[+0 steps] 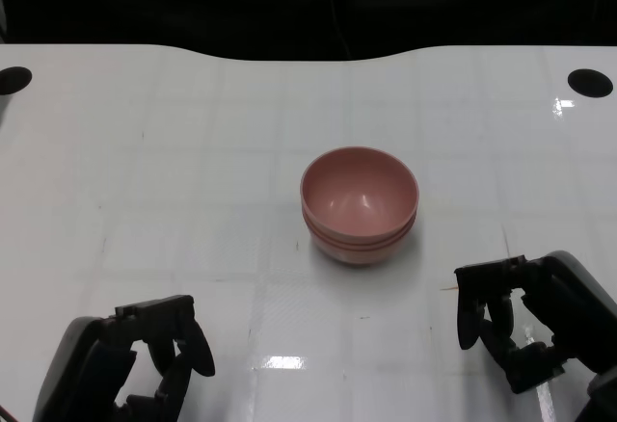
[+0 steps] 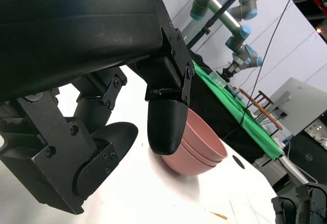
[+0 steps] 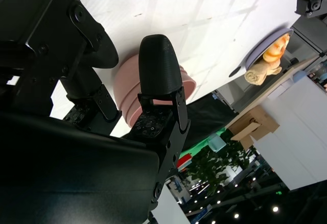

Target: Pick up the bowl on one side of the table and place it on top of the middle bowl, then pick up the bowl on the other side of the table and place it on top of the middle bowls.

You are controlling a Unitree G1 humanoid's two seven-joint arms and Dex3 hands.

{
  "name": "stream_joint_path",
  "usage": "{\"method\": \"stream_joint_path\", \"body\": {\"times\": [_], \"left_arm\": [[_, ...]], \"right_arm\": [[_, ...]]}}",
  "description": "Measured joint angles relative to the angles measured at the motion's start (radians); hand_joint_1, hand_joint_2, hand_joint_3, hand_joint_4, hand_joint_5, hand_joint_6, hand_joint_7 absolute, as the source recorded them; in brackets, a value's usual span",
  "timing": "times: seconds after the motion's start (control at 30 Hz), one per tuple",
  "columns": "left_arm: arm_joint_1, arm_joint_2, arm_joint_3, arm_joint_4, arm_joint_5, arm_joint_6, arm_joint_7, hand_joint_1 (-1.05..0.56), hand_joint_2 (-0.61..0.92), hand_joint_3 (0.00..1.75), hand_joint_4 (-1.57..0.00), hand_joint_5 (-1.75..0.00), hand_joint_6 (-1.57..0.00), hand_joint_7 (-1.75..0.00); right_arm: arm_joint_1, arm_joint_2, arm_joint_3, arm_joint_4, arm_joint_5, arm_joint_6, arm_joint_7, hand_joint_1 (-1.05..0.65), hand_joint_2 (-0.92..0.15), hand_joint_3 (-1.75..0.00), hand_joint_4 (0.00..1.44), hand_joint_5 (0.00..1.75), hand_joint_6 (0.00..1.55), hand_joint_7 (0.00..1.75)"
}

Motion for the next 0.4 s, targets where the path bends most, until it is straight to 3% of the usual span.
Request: {"method": "stream_joint_path", "body": {"times": [0.4], "left_arm": [[-0.018,-0.003,0.0,0.05,-0.014,-0.005,0.0,-0.01,0.2,1.61,-0.93,-1.62,-0.93,-1.34]], "right_arm": [[-0.031,0.022,0.0,0.076,-0.005,-0.036,-0.006,0.21,0.02,-1.75,1.05,1.74,0.97,1.5]]}}
